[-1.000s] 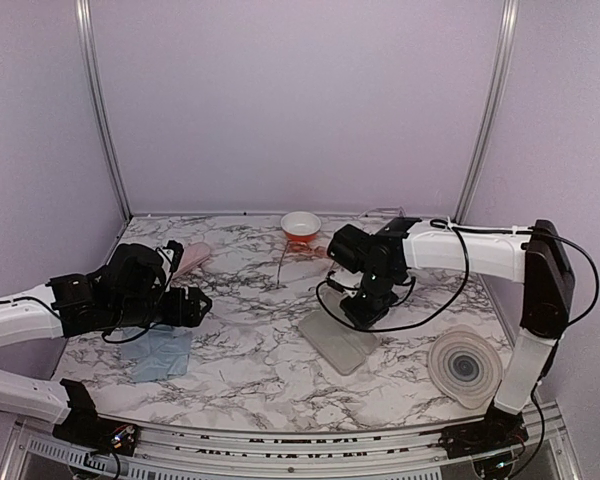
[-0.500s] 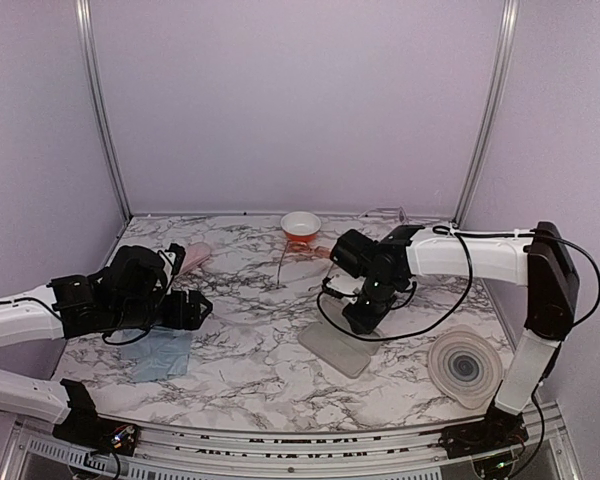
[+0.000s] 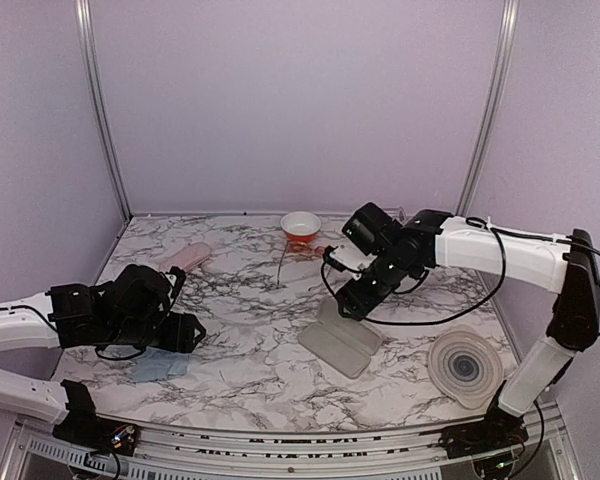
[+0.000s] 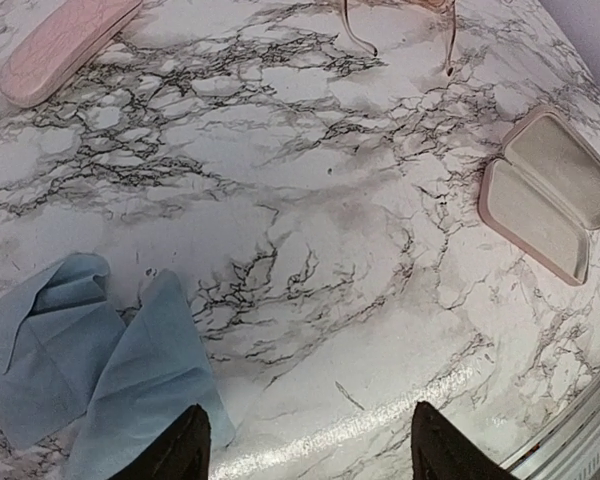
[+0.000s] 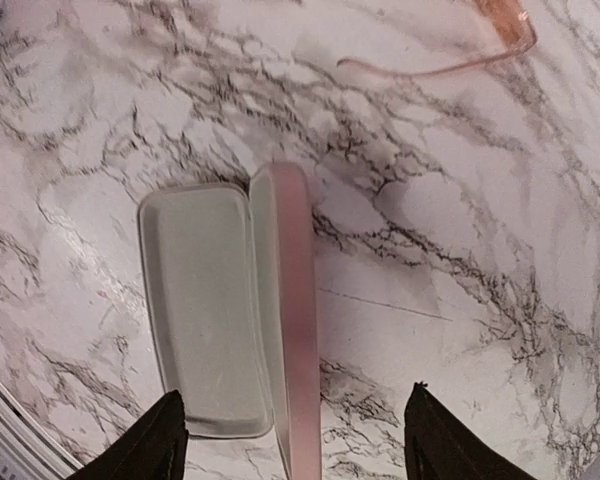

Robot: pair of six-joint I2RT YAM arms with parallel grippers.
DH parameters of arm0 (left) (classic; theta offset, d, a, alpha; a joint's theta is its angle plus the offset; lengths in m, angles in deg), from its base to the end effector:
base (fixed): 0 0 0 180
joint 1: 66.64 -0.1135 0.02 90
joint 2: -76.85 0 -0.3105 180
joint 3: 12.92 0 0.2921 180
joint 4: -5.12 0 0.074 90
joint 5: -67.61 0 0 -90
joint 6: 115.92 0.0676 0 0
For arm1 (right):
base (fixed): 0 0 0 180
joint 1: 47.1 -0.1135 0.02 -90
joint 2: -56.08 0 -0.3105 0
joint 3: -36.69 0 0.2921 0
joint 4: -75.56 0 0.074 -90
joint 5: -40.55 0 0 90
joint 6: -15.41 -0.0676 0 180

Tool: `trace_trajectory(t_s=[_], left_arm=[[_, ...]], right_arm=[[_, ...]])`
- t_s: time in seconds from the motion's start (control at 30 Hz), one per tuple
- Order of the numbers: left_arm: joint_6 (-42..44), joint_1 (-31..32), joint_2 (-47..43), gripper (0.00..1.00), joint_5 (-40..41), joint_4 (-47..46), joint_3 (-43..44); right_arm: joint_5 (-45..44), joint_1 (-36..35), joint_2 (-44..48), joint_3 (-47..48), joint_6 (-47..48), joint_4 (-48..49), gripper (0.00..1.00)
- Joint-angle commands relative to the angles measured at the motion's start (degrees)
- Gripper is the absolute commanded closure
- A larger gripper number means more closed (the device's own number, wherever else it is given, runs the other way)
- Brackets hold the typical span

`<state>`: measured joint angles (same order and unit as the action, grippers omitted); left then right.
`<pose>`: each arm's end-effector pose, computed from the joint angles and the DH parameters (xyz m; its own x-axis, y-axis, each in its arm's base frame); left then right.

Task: Organize the sunglasses
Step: Pick up the glasses cleaning cloth at the corner of the board.

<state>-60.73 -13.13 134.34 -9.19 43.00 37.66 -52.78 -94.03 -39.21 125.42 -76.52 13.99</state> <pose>0.1565 -0.1856 0.2417 -0.7358 0.0602 -0.6745 0.3244 0.9057 -0.2730 0.2702 0.2833 0.2580 -0.6574 -0.6541 -0.3741 -0.6928 0.7200 -0.0413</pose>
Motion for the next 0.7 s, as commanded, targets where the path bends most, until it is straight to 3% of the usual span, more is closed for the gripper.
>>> trace_trajectory(t_s=[0.0,0.23,0.37,0.67], left_arm=[[-5.84,2.91,-1.81,0.34,3.53,6.89,-1.92],[-11.49,6.54,0.09,0.4,5.44,7.07,-4.95],[-12.67,6.6,5.84,0.43,7.05,7.13,-4.26],[-15.1,6.54,16.16,0.51,8.13,8.19,-0.25]], right_arm=[[-1.22,0.05,8.39,-0.61,-5.87,6.58,0.28],[-1.81,-0.2,19.89,-9.16,-11.75,14.24,0.28],[2.01,-0.21,25.12,-14.01,-13.05,18.99,0.28],[1.99,-0.23,27.51,-17.06,-13.14,18.79,0.28]])
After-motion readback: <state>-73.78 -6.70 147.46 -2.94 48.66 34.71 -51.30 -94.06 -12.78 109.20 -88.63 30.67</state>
